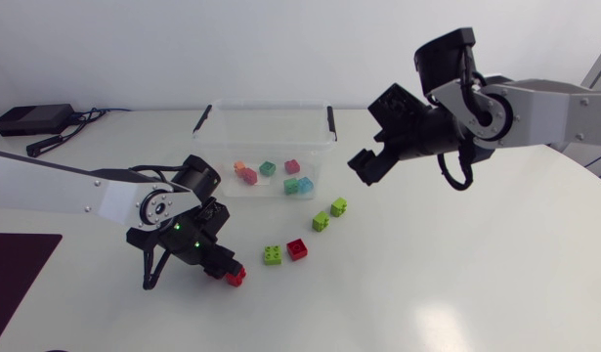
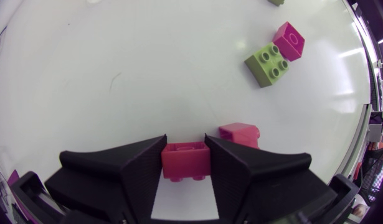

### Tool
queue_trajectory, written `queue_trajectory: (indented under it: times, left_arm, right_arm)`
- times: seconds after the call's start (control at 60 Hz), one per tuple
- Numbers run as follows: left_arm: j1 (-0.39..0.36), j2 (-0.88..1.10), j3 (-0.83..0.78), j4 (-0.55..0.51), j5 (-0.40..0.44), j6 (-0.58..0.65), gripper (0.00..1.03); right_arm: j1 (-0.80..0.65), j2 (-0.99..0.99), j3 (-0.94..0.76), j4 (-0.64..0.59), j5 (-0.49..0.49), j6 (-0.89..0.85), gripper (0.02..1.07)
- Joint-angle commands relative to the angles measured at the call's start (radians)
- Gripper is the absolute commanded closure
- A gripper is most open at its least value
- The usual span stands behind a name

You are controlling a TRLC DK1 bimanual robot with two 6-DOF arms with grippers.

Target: Pick up the duplo bricks and place them in the container

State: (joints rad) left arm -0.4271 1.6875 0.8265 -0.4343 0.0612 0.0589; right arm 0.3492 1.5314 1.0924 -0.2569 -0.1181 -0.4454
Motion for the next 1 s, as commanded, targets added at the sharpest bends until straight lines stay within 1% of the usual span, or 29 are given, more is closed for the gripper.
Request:
queue_trajectory:
  times: [0.0, 0.117, 0.15, 0.35, 0.4, 0.483, 0.5, 0.533, 0.583, 0.617, 0.667, 0.7, 0.75, 0.767, 0.85, 0.9, 0.917, 0.983]
  left_arm:
    - [-0.009, 0.000, -0.032, -0.001, -0.004, -0.016, 0.80]
    - [-0.009, -0.078, -0.043, -0.015, -0.004, -0.005, 0.80]
    - [-0.009, -0.121, -0.046, -0.015, -0.004, -0.004, 0.80]
    - [0.024, -0.325, -0.029, -0.035, -0.006, 0.042, 0.80]
    - [0.034, -0.387, -0.012, -0.035, -0.006, 0.055, 0.80]
    - [0.051, -0.442, 0.017, -0.027, -0.004, 0.067, 0.80]
    - [0.054, -0.460, 0.025, -0.007, 0.000, 0.067, 0.80]
    - [0.054, -0.469, 0.031, -0.003, 0.002, 0.067, 0.80]
    - [0.057, -0.489, 0.043, 0.032, 0.008, 0.065, 0.80]
    - [0.062, -0.489, 0.056, 0.037, 0.011, 0.064, 0.80]
    - [0.067, -0.479, 0.071, 0.058, 0.014, 0.058, 0.80]
    - [0.074, -0.474, 0.079, 0.069, 0.022, 0.056, 0.80]
    - [0.087, -0.457, 0.095, 0.092, 0.034, 0.052, 0.80]
    - [0.100, -0.446, 0.105, 0.120, 0.035, 0.044, 0.80]
    - [0.120, -0.404, 0.131, 0.163, 0.038, 0.032, 0.80]
    - [0.131, -0.387, 0.140, 0.184, 0.046, 0.028, 0.80]
    - [0.136, -0.381, 0.145, 0.190, 0.046, 0.027, 0.80]
    - [0.152, -0.319, 0.186, 0.244, 0.052, 0.010, 0.80]
  right_arm:
    - [-0.006, -0.004, -0.057, 0.011, -0.022, -0.012, 0.07]
    - [-0.006, 0.076, -0.065, 0.018, -0.029, -0.027, 0.07]
    - [-0.012, 0.119, -0.057, 0.031, -0.045, -0.027, 0.07]
    - [-0.012, 0.302, -0.020, 0.117, -0.046, -0.003, 0.07]
    - [-0.009, 0.345, -0.006, 0.145, -0.046, 0.004, 0.09]
    - [-0.009, 0.391, 0.021, 0.162, -0.046, 0.014, 0.10]
    - [-0.009, 0.404, 0.031, 0.166, -0.046, 0.016, 0.10]
    - [-0.007, 0.411, 0.035, 0.171, -0.046, 0.016, 0.10]
    - [-0.004, 0.432, 0.046, 0.180, -0.046, 0.024, 0.14]
    - [-0.001, 0.443, 0.050, 0.182, -0.046, 0.024, 0.14]
    - [0.002, 0.464, 0.058, 0.182, -0.045, 0.025, 0.21]
    - [0.002, 0.472, 0.058, 0.182, -0.045, 0.025, 0.24]
    - [0.004, 0.481, 0.057, 0.185, -0.045, 0.024, 0.36]
    - [0.005, 0.484, 0.050, 0.194, -0.045, 0.024, 0.46]
    - [0.010, 0.489, 0.049, 0.194, -0.043, 0.020, 0.67]
    - [0.010, 0.487, 0.049, 0.191, -0.043, 0.017, 0.75]
    - [0.011, 0.481, 0.047, 0.188, -0.043, 0.016, 0.82]
    - [0.010, 0.447, 0.034, 0.183, -0.043, 0.014, 0.90]
